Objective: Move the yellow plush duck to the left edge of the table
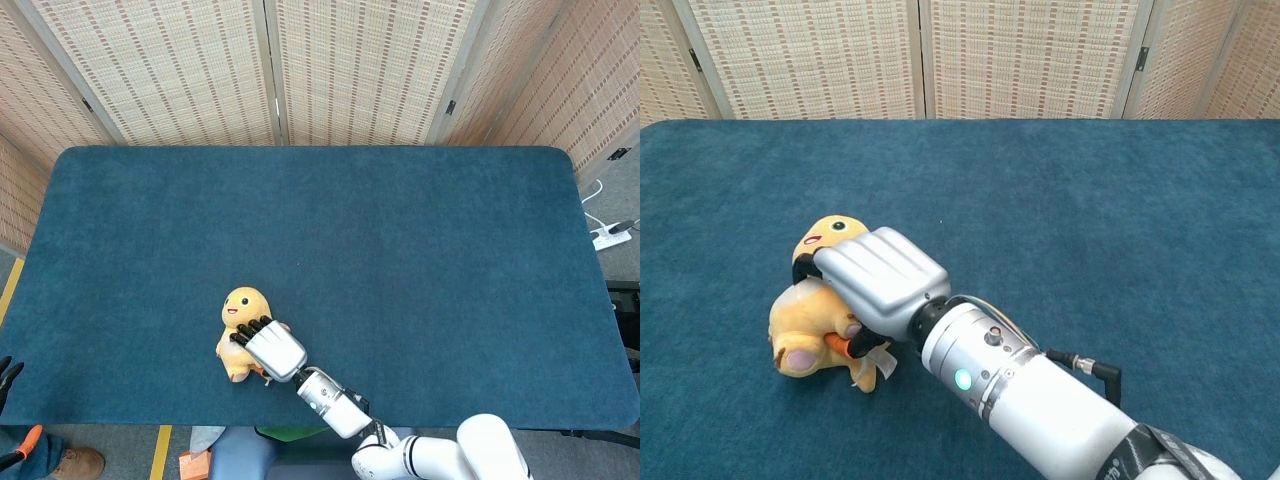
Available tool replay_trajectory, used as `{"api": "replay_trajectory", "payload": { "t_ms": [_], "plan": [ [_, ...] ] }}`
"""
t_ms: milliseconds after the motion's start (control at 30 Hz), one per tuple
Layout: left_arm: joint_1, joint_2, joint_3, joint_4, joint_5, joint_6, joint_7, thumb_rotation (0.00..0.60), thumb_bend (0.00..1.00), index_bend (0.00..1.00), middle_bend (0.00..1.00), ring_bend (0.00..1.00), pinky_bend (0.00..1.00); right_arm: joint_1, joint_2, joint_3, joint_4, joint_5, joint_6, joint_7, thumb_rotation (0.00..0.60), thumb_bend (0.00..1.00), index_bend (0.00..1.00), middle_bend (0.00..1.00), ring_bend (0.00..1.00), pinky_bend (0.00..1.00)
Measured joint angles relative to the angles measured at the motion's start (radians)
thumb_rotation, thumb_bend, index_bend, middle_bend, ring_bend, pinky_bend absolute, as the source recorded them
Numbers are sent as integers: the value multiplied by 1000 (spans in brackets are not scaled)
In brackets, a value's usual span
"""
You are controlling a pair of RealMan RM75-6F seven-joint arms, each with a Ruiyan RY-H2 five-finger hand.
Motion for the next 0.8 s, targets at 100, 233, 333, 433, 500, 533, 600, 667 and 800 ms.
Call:
{"api": "replay_trajectory", "payload": {
  "t_ms": [100, 233, 333, 433, 500, 533, 600, 667, 800],
  "plan": [
    [1, -1, 1, -1, 2, 2, 0, 600, 330, 0, 0, 29, 195, -12, 37, -1, -77, 18, -7, -30, 600, 231, 0, 0, 0, 56],
    [0, -5, 0, -4, 1, 1, 16, 600, 331, 0, 0, 29, 198, -43, 118, -10, -235, 39, 6, -82, 600, 173, 0, 0, 0, 0],
    [-1, -10, 1, -12, 0, -8, 42, 600, 330, 0, 0, 29, 201, -68, 190, -17, -365, 60, 15, -118, 600, 170, 0, 0, 0, 0],
    [-3, -16, 3, -15, 9, -12, 65, 600, 330, 0, 2, 29, 202, -96, 275, -30, -492, 75, 30, -150, 600, 168, 0, 0, 0, 0],
    [-1, -24, 4, -7, 23, 1, 67, 600, 330, 0, 8, 32, 202, -120, 336, -46, -567, 75, 50, -166, 600, 167, 0, 0, 0, 0],
    [-1, -30, 4, -2, 30, 10, 67, 600, 330, 0, 12, 34, 205, -139, 383, -62, -617, 70, 70, -175, 600, 167, 0, 0, 0, 0],
    [0, -45, 3, 12, 56, 34, 64, 600, 330, 0, 25, 44, 227, -175, 461, -95, -686, 53, 111, -185, 600, 167, 0, 0, 0, 0],
    [-2, -62, 4, 25, 92, 55, 61, 600, 323, 8, 50, 67, 260, -229, 566, -151, -753, 13, 180, -188, 600, 167, 0, 0, 0, 0],
    [-12, -135, 9, 51, 209, 90, 90, 600, 311, 67, 125, 131, 309, -360, 773, -284, -803, -101, 374, -158, 600, 168, 0, 0, 0, 0]
  ]
}}
